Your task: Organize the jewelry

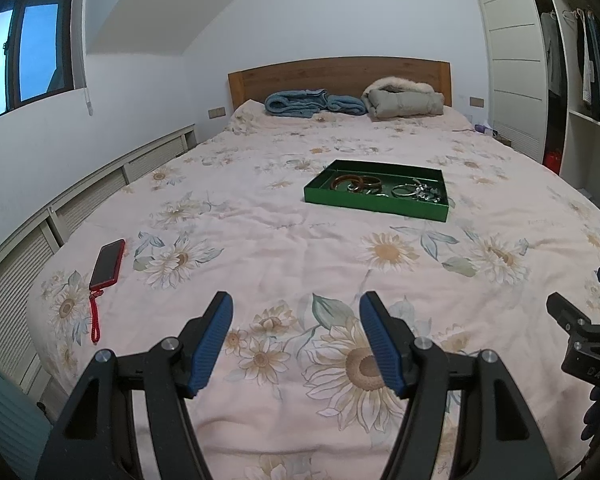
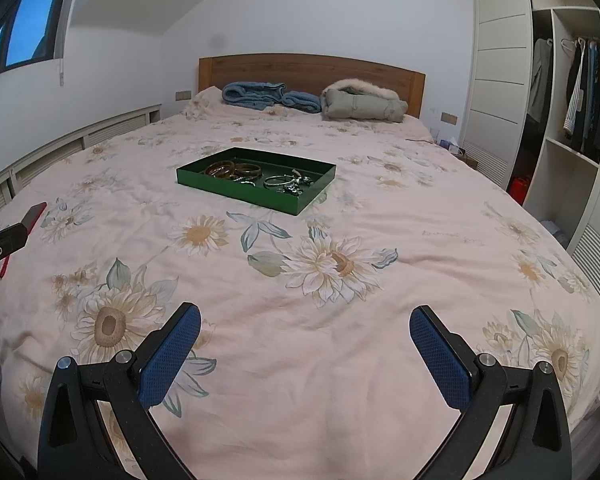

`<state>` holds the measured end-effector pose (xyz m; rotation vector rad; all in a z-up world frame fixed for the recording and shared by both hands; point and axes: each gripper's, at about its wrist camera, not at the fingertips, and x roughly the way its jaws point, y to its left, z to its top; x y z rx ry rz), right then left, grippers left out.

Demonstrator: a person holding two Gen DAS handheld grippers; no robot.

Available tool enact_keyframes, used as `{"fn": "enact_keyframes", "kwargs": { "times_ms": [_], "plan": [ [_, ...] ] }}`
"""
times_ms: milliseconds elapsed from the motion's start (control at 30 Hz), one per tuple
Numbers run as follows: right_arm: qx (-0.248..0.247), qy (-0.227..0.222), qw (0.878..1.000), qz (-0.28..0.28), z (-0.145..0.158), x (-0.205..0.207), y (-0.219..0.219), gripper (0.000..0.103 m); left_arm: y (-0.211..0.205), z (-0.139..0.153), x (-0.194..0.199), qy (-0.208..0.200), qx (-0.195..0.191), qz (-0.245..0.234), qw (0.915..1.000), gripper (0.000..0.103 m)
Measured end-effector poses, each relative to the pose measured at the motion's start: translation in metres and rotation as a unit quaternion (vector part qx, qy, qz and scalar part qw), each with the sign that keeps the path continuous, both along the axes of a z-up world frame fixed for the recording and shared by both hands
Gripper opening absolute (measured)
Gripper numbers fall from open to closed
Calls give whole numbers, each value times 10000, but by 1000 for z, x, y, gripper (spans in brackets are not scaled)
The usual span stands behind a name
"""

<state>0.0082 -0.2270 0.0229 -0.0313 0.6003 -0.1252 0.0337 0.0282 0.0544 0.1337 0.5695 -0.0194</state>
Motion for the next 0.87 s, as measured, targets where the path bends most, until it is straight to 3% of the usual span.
{"fn": "enact_keyframes", "kwargs": {
  "times_ms": [867],
  "plan": [
    [2, 48, 10000, 8, -3, -3, -3, 103, -2, -4, -1, 75, 25, -42, 10000, 64]
  ]
}}
